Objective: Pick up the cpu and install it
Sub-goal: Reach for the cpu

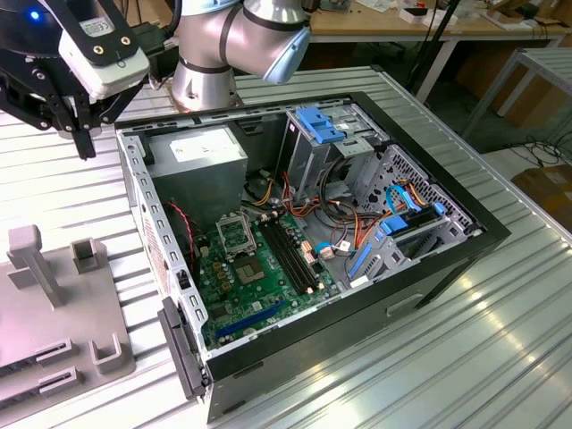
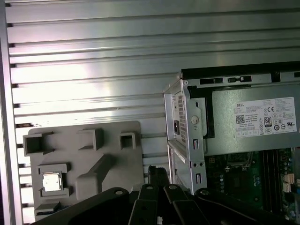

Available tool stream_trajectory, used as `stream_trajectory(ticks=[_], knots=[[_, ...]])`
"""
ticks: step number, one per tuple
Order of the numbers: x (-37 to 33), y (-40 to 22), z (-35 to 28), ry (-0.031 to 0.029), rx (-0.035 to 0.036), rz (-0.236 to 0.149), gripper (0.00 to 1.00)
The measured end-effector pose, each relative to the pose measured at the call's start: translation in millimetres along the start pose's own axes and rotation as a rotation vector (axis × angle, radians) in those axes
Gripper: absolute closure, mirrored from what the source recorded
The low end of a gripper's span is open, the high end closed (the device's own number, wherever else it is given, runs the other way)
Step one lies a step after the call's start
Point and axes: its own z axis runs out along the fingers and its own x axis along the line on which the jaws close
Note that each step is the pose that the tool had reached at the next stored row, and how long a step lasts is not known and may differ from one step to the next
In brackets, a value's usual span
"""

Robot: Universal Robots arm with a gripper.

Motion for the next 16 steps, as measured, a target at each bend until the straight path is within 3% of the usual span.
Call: stream_trajectory(ticks=[16], knots=[[4.3,-0.3,-0.1,0.0,-0.0001,0.0,0.9]])
